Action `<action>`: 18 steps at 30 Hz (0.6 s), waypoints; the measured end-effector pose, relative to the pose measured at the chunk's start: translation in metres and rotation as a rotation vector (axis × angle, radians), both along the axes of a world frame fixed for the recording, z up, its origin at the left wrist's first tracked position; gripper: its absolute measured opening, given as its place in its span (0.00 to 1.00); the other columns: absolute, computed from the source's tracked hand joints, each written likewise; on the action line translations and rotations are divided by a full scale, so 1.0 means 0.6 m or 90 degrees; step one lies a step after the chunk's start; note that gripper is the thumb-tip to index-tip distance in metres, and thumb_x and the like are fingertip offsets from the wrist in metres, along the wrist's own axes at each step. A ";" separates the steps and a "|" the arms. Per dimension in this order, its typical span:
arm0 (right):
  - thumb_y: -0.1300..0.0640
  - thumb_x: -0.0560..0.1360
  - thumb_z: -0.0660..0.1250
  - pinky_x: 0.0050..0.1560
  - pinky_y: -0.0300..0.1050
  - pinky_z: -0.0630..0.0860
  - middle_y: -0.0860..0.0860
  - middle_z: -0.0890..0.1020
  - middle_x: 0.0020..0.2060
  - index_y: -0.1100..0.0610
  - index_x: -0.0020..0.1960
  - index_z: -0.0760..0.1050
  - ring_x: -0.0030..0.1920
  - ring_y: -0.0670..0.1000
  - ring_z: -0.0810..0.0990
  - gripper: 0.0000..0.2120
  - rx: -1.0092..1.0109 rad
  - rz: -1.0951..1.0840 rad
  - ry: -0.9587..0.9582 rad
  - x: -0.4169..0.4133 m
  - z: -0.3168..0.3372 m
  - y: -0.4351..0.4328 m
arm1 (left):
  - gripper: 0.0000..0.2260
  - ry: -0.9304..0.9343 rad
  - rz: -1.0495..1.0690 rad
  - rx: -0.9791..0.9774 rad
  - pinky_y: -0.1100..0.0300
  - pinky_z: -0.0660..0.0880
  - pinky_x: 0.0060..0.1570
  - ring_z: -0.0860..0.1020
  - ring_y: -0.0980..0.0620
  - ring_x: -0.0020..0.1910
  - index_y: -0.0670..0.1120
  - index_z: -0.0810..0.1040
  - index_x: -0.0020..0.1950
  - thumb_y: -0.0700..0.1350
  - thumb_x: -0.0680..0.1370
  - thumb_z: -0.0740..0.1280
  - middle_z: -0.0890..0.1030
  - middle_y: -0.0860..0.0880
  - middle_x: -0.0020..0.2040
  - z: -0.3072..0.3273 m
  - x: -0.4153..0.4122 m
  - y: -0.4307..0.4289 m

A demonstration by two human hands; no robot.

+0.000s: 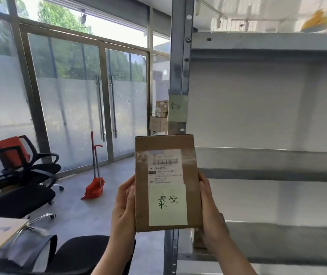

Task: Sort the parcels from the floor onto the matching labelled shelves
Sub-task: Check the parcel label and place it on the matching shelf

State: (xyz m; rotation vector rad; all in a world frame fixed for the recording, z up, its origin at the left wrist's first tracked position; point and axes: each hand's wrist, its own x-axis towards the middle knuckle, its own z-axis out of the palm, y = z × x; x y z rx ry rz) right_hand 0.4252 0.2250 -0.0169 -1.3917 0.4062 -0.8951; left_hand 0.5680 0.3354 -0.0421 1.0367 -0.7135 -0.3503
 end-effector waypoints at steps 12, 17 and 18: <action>0.40 0.78 0.53 0.62 0.60 0.80 0.49 0.80 0.65 0.36 0.70 0.68 0.62 0.51 0.82 0.20 -0.010 -0.072 -0.084 -0.074 0.011 -0.005 | 0.16 -0.050 -0.082 0.001 0.42 0.82 0.49 0.84 0.43 0.54 0.58 0.77 0.66 0.55 0.80 0.60 0.84 0.47 0.57 0.020 -0.042 -0.042; 0.40 0.78 0.53 0.60 0.57 0.81 0.48 0.80 0.65 0.36 0.69 0.67 0.62 0.51 0.82 0.20 0.009 -0.067 -0.093 -0.084 -0.006 -0.004 | 0.16 -0.049 -0.096 0.011 0.49 0.82 0.44 0.85 0.47 0.52 0.59 0.76 0.66 0.55 0.79 0.59 0.85 0.49 0.56 0.001 -0.049 -0.044; 0.41 0.79 0.53 0.61 0.57 0.81 0.48 0.80 0.65 0.37 0.70 0.67 0.63 0.51 0.82 0.20 0.009 -0.067 -0.092 -0.084 -0.010 -0.006 | 0.16 -0.050 -0.095 0.016 0.49 0.82 0.44 0.85 0.47 0.52 0.59 0.76 0.66 0.56 0.79 0.59 0.84 0.49 0.56 -0.003 -0.050 -0.045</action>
